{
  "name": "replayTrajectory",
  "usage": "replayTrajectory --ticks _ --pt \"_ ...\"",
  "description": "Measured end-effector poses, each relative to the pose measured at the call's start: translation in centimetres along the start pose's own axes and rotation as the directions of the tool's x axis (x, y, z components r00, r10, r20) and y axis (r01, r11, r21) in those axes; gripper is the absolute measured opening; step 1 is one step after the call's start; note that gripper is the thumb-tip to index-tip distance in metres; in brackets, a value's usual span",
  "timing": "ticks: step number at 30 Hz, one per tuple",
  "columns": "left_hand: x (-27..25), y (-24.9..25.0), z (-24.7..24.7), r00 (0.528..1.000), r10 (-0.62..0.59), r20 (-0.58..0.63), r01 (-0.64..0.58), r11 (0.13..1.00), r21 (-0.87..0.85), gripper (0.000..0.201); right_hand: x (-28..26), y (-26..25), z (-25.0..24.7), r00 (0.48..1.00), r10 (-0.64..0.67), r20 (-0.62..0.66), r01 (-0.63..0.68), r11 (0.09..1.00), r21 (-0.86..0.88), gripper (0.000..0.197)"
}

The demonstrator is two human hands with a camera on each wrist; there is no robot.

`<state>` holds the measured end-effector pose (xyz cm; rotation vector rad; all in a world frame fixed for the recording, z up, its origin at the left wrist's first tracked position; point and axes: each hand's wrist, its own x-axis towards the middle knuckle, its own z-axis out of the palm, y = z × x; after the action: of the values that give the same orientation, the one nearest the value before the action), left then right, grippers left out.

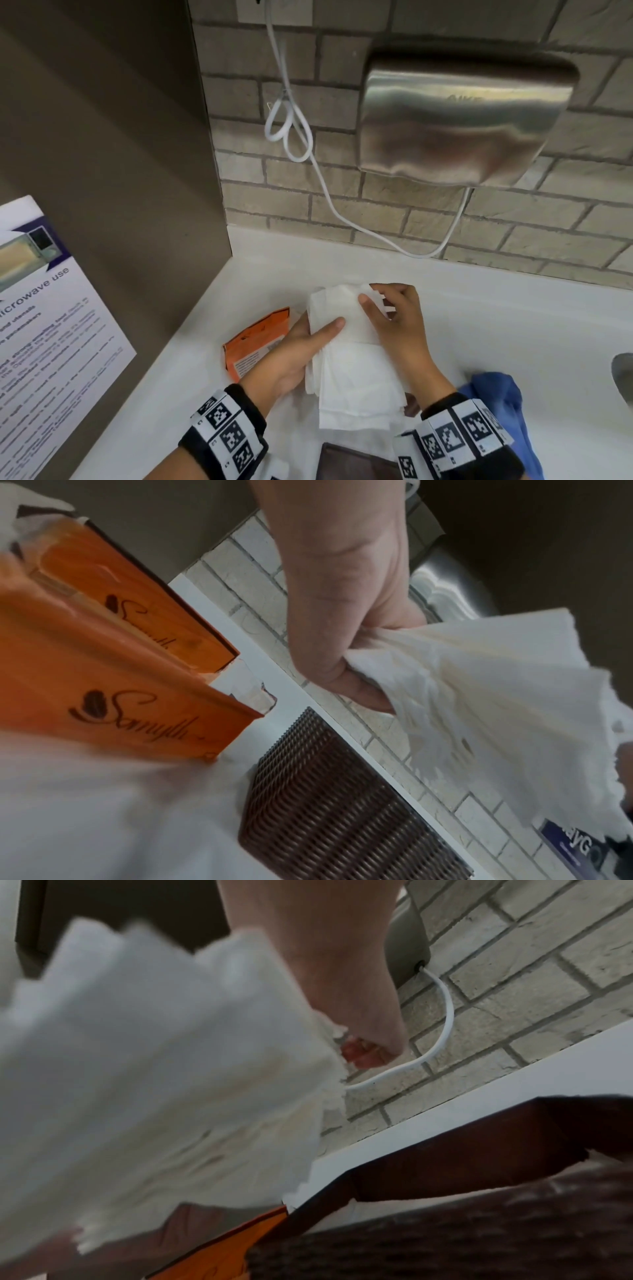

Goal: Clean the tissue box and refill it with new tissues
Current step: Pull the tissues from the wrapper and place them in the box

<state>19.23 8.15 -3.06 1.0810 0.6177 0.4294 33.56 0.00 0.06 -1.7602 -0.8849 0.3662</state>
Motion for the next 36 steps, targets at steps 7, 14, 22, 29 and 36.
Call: replayTrajectory --ticks 7,14,22,29,36 --pt "0.3 -0.3 -0.6 0.999 -0.045 0.004 0.045 0.995 -0.085 0.058 0.4 0.1 -0.6 0.998 -0.013 -0.059 0.022 0.987 0.162 0.006" --pt "0.9 -1.2 -1.6 0.998 -0.063 0.000 0.063 0.995 -0.083 0.074 1.3 0.0 -2.0 0.986 0.125 -0.114 -0.100 0.974 0.203 0.014" --pt "1.3 -1.7 -1.2 0.998 -0.062 0.012 0.063 0.985 -0.159 0.059 -0.2 0.7 -0.9 0.989 0.144 -0.038 -0.147 0.986 -0.074 0.013" --pt "1.4 -2.0 -1.6 0.999 -0.034 0.024 0.037 0.988 -0.151 0.064 -0.2 0.7 -0.5 0.988 0.145 -0.062 -0.151 0.982 -0.111 0.026" --pt "1.3 -2.0 -1.8 1.000 0.013 0.028 -0.008 0.985 -0.174 0.057 0.3 1.8 -0.7 0.901 0.413 0.133 -0.431 0.888 0.159 0.065"
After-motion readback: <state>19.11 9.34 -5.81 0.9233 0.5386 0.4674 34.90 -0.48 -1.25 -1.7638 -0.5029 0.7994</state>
